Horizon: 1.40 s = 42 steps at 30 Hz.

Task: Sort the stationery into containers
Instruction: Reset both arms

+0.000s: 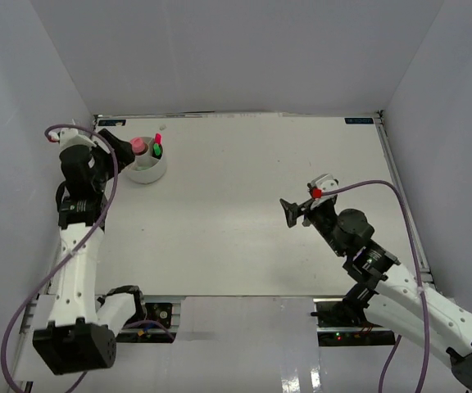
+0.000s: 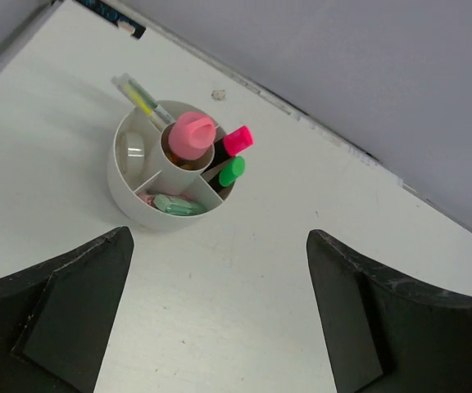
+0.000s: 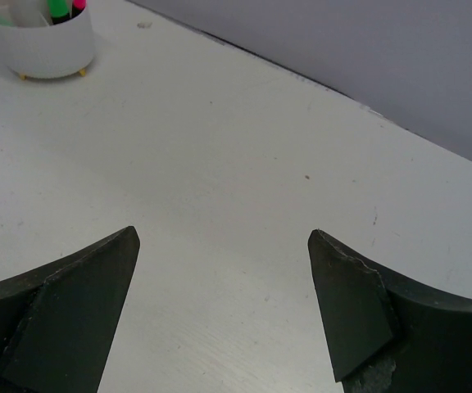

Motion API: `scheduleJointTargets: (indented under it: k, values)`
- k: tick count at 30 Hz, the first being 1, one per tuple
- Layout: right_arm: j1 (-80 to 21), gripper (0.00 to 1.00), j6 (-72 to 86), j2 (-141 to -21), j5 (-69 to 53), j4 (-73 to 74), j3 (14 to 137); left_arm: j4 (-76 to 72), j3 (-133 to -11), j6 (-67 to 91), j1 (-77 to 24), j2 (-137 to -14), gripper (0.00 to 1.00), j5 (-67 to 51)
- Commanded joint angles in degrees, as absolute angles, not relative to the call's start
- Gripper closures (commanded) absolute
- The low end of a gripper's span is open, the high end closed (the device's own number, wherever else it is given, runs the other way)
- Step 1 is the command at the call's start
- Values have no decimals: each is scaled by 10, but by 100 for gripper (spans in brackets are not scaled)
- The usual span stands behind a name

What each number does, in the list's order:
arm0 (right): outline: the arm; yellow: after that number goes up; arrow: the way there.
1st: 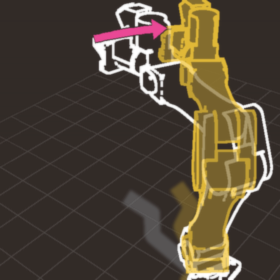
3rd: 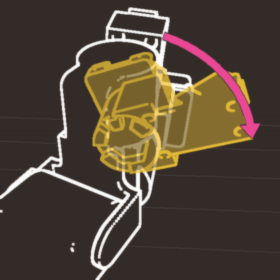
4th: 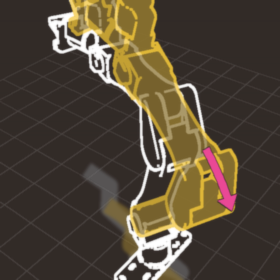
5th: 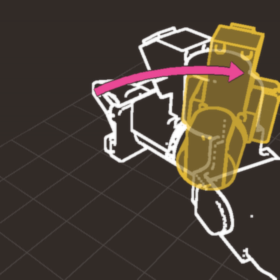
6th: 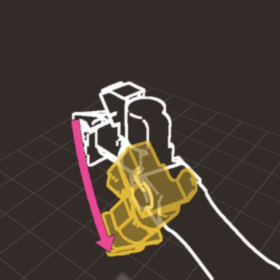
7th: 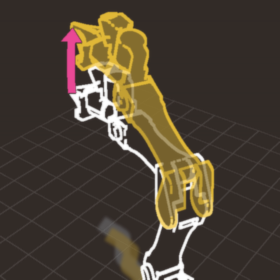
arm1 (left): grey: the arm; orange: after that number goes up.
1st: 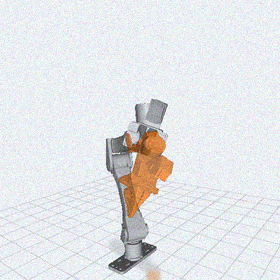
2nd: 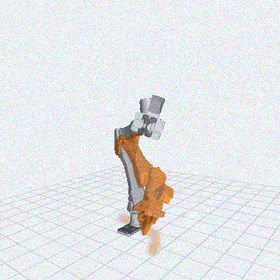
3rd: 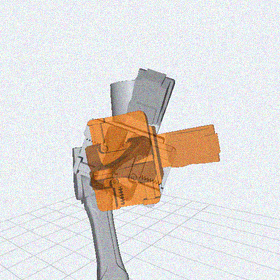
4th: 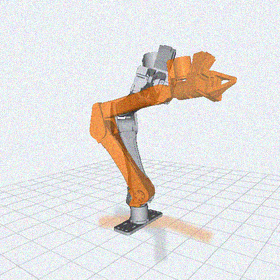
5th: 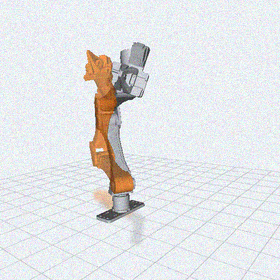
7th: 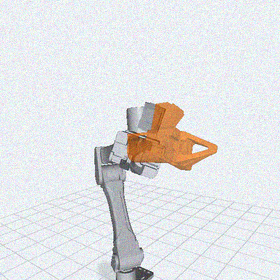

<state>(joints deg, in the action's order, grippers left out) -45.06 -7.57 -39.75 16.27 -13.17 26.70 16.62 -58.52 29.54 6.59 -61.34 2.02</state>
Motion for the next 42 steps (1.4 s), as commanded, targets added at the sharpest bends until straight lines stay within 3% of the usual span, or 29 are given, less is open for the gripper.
scheduleJointTargets:
  k: [1,6,12,21,35,42]
  values:
    - [-449,10,-45,-344,218,-87,308,232,-573,219,68,-503,2,-27]
    - [-449,10,-27,-274,228,-1,342,268,-542,194,46,-389,2,-82]
    - [-449,10,-17,-201,230,114,380,351,-549,165,-31,-322,2,-66]
    - [-449,10,-31,-76,276,142,352,400,-533,152,-97,-219,2,-43]
    - [-449,10,-25,-50,278,135,316,397,-513,170,-101,-194,2,36]
    - [-449,10,-26,-42,279,131,310,360,-473,220,-101,-192,2,2]
